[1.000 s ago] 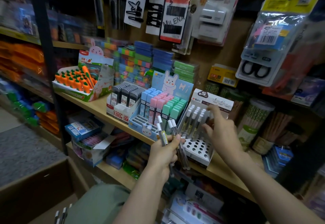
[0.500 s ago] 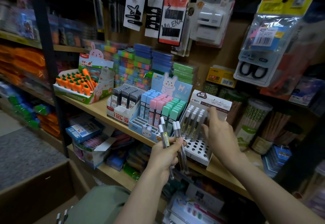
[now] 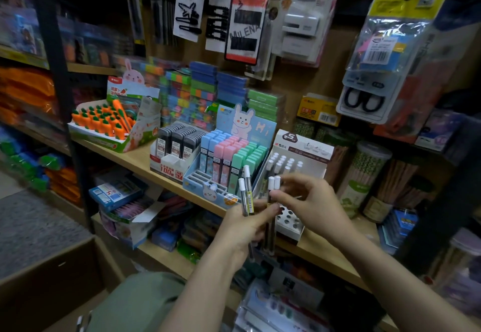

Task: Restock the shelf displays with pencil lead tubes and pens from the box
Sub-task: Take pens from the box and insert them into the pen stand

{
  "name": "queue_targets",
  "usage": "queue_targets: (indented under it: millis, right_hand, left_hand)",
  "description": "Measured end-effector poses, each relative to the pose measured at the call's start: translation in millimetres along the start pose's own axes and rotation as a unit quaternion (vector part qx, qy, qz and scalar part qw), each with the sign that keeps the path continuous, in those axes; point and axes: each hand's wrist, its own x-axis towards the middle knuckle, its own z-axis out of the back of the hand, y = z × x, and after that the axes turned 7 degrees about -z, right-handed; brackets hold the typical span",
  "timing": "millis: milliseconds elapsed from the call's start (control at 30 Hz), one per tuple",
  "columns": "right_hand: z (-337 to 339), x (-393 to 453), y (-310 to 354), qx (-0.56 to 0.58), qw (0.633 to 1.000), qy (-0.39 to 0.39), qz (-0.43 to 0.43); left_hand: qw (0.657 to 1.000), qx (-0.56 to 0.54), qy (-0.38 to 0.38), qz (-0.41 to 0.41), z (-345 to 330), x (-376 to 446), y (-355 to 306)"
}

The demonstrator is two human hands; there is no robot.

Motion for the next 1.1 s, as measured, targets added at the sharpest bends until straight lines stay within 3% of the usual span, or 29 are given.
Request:
queue_targets:
  millis: [133,300,633,867,1100]
  right_hand:
    - [14.9,7.3,-3.0,0.067,0.997,-0.039,-0.004]
    - [33.0,19.7,-11.5,0.035,0.988,-0.139,0.05]
    - [16.9,28.8,-30.9,0.016,0.986,-0.157,0.053]
    - [18.4,34.3,-28.4,-0.069,0.99,-0.116,0.046]
    - [4.8,27.9,-28.8,-0.132,0.974,-0.17,0.073]
  left_hand:
    - [0.999,-0.038,-0.025,-0.01,3.1,-0.2,-2.1]
    - [1.0,0.0,-0.019,-0.024,5.1,-0.2,-1.5]
    - [1.0,0.005,-0.007,0.001,2.5,2.4,2.1]
    - [0.999,0.022,-0.022,-0.009,3.7,2.1,2.6]
    - [0.999,0.037,-0.025,-0.02,4.7,-0.5,1.2]
